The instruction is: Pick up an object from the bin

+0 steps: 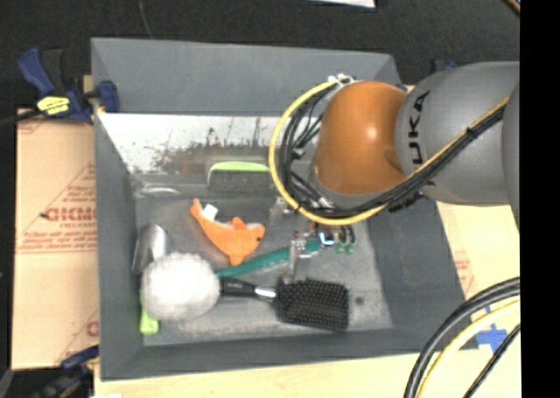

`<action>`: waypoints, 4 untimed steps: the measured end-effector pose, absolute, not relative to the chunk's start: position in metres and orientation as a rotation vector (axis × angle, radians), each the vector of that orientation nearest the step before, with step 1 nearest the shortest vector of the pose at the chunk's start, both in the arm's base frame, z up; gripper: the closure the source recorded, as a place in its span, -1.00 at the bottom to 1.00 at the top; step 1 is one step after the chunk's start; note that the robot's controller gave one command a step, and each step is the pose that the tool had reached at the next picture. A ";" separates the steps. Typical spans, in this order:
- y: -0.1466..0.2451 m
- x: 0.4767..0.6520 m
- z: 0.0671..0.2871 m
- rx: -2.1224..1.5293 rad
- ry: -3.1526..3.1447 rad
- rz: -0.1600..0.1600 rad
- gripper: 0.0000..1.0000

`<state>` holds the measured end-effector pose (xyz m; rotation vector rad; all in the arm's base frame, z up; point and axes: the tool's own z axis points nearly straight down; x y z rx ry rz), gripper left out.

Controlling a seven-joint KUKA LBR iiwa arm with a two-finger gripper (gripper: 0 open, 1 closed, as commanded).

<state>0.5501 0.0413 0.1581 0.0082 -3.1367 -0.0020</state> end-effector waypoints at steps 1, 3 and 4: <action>0.041 0.552 0.163 0.005 -3.145 -0.003 -1.00; 0.092 0.595 0.155 -0.045 -3.156 0.001 -1.00; 0.096 0.598 0.100 -0.536 -3.094 -0.003 -1.00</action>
Offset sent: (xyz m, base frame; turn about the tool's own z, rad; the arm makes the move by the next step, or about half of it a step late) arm 0.0343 0.0568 -0.0881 0.1207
